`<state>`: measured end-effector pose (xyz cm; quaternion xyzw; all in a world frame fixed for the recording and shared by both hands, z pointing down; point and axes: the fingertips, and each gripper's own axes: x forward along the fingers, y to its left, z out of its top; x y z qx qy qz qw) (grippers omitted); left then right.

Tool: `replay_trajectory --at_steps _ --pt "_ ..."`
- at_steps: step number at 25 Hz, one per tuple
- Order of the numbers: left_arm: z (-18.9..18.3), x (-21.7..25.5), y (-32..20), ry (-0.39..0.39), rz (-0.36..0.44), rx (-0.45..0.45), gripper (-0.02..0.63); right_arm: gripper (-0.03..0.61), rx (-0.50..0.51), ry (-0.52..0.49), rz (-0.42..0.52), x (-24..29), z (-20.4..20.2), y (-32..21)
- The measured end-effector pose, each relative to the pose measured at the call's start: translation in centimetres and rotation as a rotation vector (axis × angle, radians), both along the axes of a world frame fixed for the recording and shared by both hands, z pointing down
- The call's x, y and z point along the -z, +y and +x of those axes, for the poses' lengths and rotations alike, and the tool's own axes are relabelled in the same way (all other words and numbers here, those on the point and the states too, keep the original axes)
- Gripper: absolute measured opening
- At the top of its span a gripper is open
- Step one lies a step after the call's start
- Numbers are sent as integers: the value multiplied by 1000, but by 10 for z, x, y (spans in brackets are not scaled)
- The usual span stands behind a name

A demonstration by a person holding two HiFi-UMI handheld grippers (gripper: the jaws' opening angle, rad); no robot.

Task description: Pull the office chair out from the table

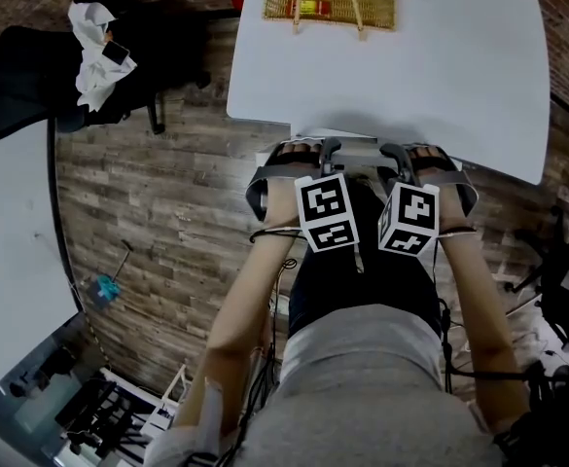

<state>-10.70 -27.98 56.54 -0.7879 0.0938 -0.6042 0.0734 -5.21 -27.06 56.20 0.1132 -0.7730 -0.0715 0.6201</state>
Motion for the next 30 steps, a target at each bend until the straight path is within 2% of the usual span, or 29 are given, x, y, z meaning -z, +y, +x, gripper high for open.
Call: replay_trajectory --at_steps 2,4,7,13,22,30 --pt "-2 -4 0 -21 7 -17 171 152 8 15 6 -5 0 0" --pt "-3 -5 -1 -42 30 -40 126 135 18 27 18 -8 1 -1" --pt "-3 -6 -1 -57 37 -67 106 109 23 27 25 -8 1 -3" --pt "-2 -6 1 -59 7 -74 95 98 15 12 -3 -8 2 -2" --pt "-3 -5 3 -66 3 -73 94 95 -13 15 -8 -8 1 -1" --pt "-8 -4 27 -70 -16 -89 91 94 -24 19 -21 -6 -4 22"
